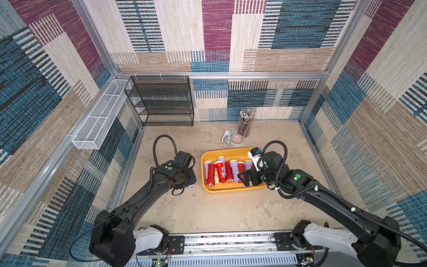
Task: Put the flashlights into the storage boxes
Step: Pick up the flashlight from the center of the board, then place the flashlight at the storage box.
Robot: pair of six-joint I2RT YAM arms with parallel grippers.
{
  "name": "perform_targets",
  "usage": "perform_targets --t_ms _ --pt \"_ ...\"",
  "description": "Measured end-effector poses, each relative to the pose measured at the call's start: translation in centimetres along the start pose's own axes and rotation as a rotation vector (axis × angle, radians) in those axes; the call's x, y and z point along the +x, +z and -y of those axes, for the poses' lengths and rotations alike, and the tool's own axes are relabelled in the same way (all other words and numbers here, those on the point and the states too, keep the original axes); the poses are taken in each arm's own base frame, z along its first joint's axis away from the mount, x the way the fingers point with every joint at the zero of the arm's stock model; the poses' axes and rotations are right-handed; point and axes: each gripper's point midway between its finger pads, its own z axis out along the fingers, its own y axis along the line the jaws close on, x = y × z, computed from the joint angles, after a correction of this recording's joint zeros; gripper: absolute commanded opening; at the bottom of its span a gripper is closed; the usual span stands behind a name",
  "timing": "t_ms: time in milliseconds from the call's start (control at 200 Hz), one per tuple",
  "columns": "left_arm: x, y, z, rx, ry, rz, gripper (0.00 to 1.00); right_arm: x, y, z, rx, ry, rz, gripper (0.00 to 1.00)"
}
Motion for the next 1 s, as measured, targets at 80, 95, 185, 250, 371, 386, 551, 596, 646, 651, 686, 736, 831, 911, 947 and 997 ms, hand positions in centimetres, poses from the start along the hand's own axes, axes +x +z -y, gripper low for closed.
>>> perform_targets --t_ms 80,95,185,250,371,386,551,596,646,651,686,736,831,911,947,997 --pt "-0.2 -0.2 2.6 0.02 0.042 0.005 0.31 -0.2 -0.5 0.0 0.003 0.008 0.008 1.0" --pt "-0.2 -0.2 3.0 0.023 0.049 0.006 0.31 -0.2 -0.6 0.0 0.004 0.009 0.009 1.0" --pt "-0.3 0.1 5.7 0.031 0.098 0.006 0.31 -0.6 -1.2 0.1 0.019 0.013 0.024 1.0" --pt "-0.3 0.6 7.5 0.039 0.125 -0.002 0.31 -0.7 -1.5 0.2 0.025 0.015 0.026 1.0" --pt "0.1 1.8 10.5 0.048 0.167 -0.019 0.31 -0.8 -1.9 0.4 0.042 0.02 0.034 0.99" --pt "0.1 1.9 10.9 0.05 0.171 -0.021 0.31 -0.8 -2.0 0.4 0.042 0.022 0.034 1.0" --pt "0.8 4.1 13.9 0.056 0.213 -0.047 0.31 -0.8 -2.9 0.6 0.048 0.034 0.045 1.0" --pt "1.1 4.5 14.4 0.055 0.221 -0.054 0.31 -0.8 -3.2 0.7 0.053 0.035 0.051 1.0" --pt "1.4 4.9 15.2 0.058 0.232 -0.058 0.31 -0.8 -3.4 0.7 0.055 0.038 0.052 1.0" --pt "1.4 5.0 15.2 0.058 0.233 -0.059 0.31 -0.8 -3.4 0.7 0.056 0.039 0.053 1.0" --pt "1.6 5.2 15.6 0.061 0.24 -0.061 0.31 -0.8 -3.6 0.8 0.061 0.039 0.056 1.0" --pt "1.9 5.5 15.9 0.061 0.245 -0.065 0.31 -0.8 -3.7 0.8 0.06 0.042 0.061 1.0" --pt "2.4 6.2 16.2 0.056 0.248 -0.076 0.32 -0.7 -3.9 0.9 0.061 0.046 0.063 1.0" --pt "2.6 6.7 16.2 0.05 0.23 -0.083 0.32 -0.5 -3.9 1.0 0.066 0.046 0.061 1.0" --pt "2.6 6.8 16.2 0.05 0.225 -0.083 0.32 -0.5 -4.0 1.0 0.067 0.046 0.061 1.0" --pt "2.6 7.0 16.4 0.055 0.213 -0.08 0.33 -0.4 -4.0 1.0 0.067 0.046 0.061 1.0"
